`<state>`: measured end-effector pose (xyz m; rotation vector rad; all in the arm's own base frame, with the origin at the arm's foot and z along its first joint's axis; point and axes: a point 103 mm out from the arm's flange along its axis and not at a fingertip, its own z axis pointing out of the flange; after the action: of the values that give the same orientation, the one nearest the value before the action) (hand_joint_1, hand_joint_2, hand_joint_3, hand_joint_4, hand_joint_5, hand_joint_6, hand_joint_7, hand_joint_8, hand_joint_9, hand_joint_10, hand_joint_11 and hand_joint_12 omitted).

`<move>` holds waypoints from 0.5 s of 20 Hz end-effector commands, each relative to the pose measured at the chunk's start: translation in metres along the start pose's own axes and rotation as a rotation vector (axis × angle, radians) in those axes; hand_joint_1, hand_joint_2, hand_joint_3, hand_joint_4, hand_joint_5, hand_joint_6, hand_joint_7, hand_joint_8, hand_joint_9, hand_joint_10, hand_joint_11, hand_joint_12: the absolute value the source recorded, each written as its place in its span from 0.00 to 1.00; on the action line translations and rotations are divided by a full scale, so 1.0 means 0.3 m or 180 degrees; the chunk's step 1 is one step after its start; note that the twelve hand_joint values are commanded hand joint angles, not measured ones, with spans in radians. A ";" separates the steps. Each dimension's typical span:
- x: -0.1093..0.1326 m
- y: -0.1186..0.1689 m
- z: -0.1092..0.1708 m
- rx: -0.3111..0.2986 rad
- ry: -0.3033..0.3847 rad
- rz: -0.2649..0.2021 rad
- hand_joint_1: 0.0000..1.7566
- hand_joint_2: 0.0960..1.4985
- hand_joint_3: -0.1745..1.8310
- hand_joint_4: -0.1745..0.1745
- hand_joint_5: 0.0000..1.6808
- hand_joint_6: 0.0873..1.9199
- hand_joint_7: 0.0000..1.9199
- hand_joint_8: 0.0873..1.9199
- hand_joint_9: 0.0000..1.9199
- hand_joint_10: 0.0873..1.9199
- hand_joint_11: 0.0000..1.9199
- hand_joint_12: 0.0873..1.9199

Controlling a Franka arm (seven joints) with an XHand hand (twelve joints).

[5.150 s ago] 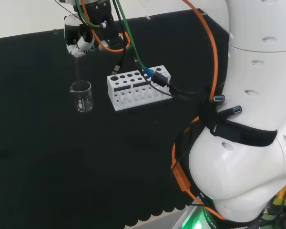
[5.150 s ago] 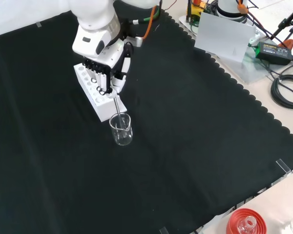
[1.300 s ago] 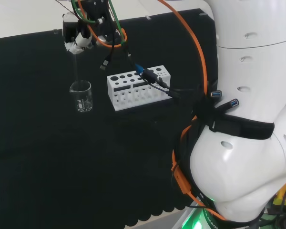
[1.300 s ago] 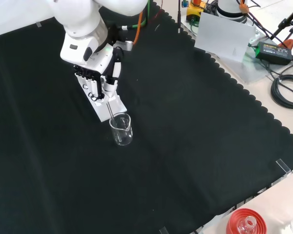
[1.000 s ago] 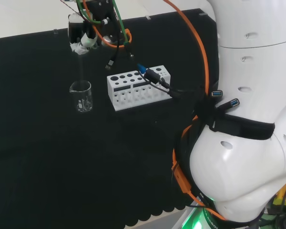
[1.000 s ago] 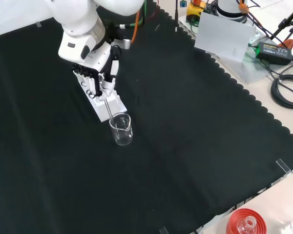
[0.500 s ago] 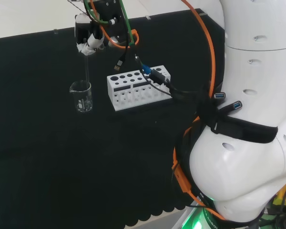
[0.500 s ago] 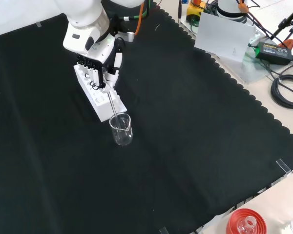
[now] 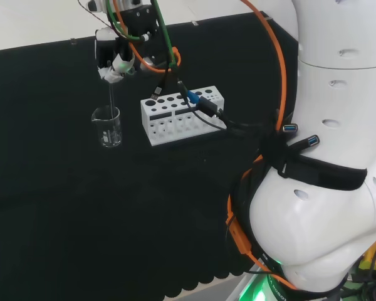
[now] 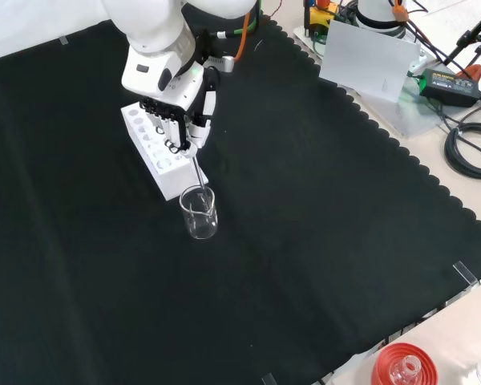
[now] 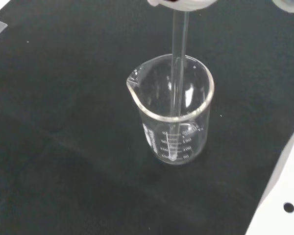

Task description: Stir in the beaker to the left of the white test tube rack with the glass rod.

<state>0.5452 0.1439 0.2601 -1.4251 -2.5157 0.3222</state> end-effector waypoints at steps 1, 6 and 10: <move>0.052 0.070 -0.051 -0.0088 -0.0006 -0.0082 0.75 0.70 0.00 0.00 0.74 0.26 0.67 0.27 0.87 0.22 0.79 0.35; 0.066 0.091 -0.050 -0.0063 -0.0041 -0.0096 0.75 0.70 0.00 0.00 0.74 0.26 0.67 0.27 0.87 0.22 0.79 0.35; 0.070 0.099 -0.058 -0.0064 -0.0071 -0.0107 0.75 0.70 0.00 0.00 0.74 0.26 0.67 0.27 0.87 0.22 0.79 0.35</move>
<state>0.5638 0.1743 0.2694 -1.3982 -2.5581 0.2971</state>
